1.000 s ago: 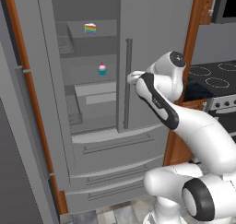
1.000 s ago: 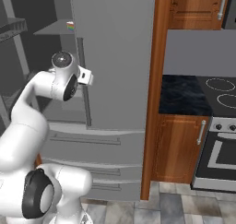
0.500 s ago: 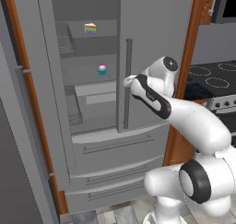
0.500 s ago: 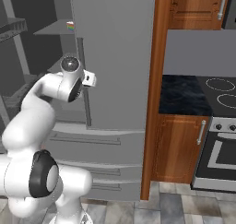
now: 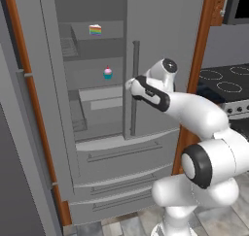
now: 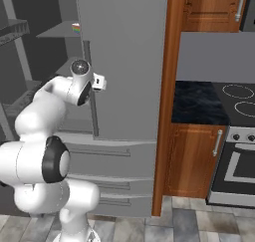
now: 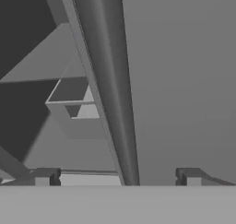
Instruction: Take the cake and cupcake from the fridge and place them on the empty tray on the dining counter.
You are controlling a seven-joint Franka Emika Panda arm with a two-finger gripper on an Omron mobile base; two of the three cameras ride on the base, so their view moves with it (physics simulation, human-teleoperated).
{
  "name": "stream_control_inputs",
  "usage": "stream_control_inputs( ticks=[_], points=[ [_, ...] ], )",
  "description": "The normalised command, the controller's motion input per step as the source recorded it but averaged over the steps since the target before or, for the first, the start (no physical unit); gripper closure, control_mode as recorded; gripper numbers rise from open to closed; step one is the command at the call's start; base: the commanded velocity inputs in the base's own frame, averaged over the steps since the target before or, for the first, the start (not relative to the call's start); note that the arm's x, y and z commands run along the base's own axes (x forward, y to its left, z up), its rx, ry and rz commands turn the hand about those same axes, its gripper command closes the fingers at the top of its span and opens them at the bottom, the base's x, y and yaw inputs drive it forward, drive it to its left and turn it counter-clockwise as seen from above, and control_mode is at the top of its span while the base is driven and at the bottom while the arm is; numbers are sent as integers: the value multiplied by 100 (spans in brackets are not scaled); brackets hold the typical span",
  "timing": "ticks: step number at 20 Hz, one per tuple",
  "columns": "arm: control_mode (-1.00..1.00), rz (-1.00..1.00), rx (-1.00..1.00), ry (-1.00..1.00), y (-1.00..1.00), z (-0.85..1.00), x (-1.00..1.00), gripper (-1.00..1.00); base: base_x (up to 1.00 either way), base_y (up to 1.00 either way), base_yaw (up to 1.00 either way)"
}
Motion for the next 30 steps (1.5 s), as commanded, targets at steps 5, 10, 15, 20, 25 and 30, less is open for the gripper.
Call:
stream_control_inputs(
  ticks=[5,10,15,20,25,30],
  points=[
    [-100,0,0,0,0,-2,45,-100,0,0,0],
    [-100,1,0,-1,3,-4,47,-100,0,0,0],
    [-100,2,-3,-2,12,-5,42,-100,0,0,0],
    [-100,1,-8,-1,20,-17,47,-100,0,0,0],
    [-100,0,-14,0,44,-23,53,100,0,0,0],
    [-100,0,-5,0,12,-26,54,100,0,0,0]
  ],
)
